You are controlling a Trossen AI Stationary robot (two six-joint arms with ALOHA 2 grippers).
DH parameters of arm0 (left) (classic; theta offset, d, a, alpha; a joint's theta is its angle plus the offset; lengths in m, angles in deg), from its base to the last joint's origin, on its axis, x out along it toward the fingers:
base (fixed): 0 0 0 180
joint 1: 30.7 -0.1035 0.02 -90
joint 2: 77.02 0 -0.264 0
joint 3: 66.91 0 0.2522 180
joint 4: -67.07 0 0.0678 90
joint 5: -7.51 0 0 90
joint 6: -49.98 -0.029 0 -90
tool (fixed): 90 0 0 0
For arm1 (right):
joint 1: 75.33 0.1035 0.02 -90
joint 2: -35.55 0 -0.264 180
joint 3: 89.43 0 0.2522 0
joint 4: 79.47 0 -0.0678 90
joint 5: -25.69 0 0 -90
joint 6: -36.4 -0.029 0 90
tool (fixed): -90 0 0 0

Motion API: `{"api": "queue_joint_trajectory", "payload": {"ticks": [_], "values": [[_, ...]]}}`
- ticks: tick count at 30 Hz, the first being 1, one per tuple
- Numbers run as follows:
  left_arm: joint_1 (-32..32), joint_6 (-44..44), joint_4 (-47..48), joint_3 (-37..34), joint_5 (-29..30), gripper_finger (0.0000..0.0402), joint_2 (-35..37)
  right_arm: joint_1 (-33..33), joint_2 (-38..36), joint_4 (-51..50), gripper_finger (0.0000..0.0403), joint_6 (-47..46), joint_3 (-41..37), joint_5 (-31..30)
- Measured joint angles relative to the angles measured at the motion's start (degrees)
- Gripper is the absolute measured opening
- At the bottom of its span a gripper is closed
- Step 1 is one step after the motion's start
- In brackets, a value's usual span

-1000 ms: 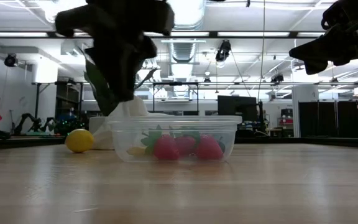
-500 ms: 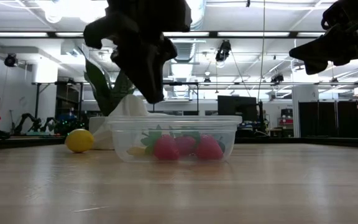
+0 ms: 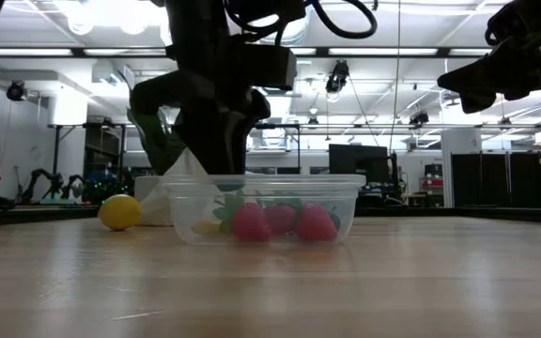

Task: Pick and placing Produce into tupperware
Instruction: Put the blackberry into the bin, then put the lemon into the bin

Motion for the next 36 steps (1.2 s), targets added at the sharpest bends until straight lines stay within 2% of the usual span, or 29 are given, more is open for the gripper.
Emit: {"api": "queue_joint_trajectory", "payload": {"ticks": [7, 22, 31, 36], "values": [[-0.31, 0.05, -0.1, -0.1, 0.02, 0.0109, 0.0, 0.0, 0.0, -0.01, 0.0009, 0.0, 0.0, 0.0], [-0.33, 0.5, 0.34, 0.31, 0.03, 0.0117, 0.04, 0.0, 0.0, -0.02, 0.0009, -0.02, 0.0, 0.0], [-0.09, 2.13, 10.78, 5.59, 2.21, 0.0118, 0.39, 0.0, 0.0, -0.02, 0.0009, -0.85, 0.0, 0.0], [0.48, 4.01, 16.89, 6.0, 2.49, 0.0118, 3.63, 0.0, 0.0, -0.34, 0.0009, -1.46, 0.0, 0.0]]}}
